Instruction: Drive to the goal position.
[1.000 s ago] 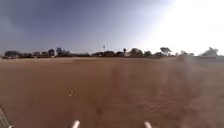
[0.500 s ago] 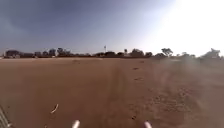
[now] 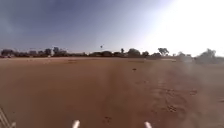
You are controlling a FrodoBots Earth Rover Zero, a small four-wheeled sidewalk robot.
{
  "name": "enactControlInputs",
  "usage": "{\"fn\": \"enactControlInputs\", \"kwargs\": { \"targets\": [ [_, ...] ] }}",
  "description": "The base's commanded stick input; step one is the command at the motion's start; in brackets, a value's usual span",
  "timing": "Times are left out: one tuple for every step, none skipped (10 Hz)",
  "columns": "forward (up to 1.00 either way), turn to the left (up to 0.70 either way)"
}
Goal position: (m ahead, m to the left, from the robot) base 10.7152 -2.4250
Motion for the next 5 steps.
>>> {"fn": "enactControlInputs", "kwargs": {
  "targets": [
    [1.0,0.0],
    [1.0,0.0],
    [1.0,0.0],
    [1.0,-0.11],
    [1.0,-0.28]
  ]
}}
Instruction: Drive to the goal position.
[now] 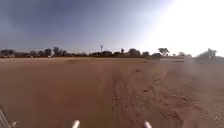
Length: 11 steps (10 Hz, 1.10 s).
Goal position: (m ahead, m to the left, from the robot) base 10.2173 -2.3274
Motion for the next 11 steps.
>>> {"fn": "enactControlInputs", "kwargs": {
  "targets": [
    [1.0,-0.18],
    [1.0,0.0],
    [1.0,0.0],
    [1.0,0.0],
    [1.0,0.0],
    [1.0,0.0],
    [1.0,0.0],
    [1.0,0.0],
    [1.0,0.0],
    [1.0,0.0],
    [1.0,0.0]
  ]
}}
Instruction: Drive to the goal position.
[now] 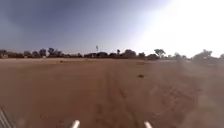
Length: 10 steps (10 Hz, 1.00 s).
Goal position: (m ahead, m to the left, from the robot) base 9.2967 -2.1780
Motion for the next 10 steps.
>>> {"fn": "enactControlInputs", "kwargs": {
  "targets": [
    [1.0,0.0],
    [1.0,0.0],
    [1.0,0.0],
    [1.0,0.0],
    [1.0,0.0],
    [1.0,0.0],
    [1.0,0.0],
    [1.0,0.0],
    [1.0,0.0],
    [1.0,0.0]
  ]
}}
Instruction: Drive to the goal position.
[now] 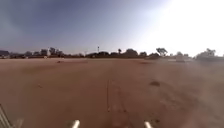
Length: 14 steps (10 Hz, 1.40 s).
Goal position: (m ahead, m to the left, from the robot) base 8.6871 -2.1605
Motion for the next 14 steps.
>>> {"fn": "enactControlInputs", "kwargs": {
  "targets": [
    [1.0,0.0],
    [1.0,0.0],
    [1.0,0.0],
    [1.0,0.0],
    [1.0,0.0],
    [1.0,0.0],
    [1.0,0.0],
    [1.0,0.0],
    [1.0,0.0],
    [1.0,0.0],
    [1.0,0.0],
    [1.0,-0.02],
    [1.0,0.0],
    [1.0,0.0]
  ]
}}
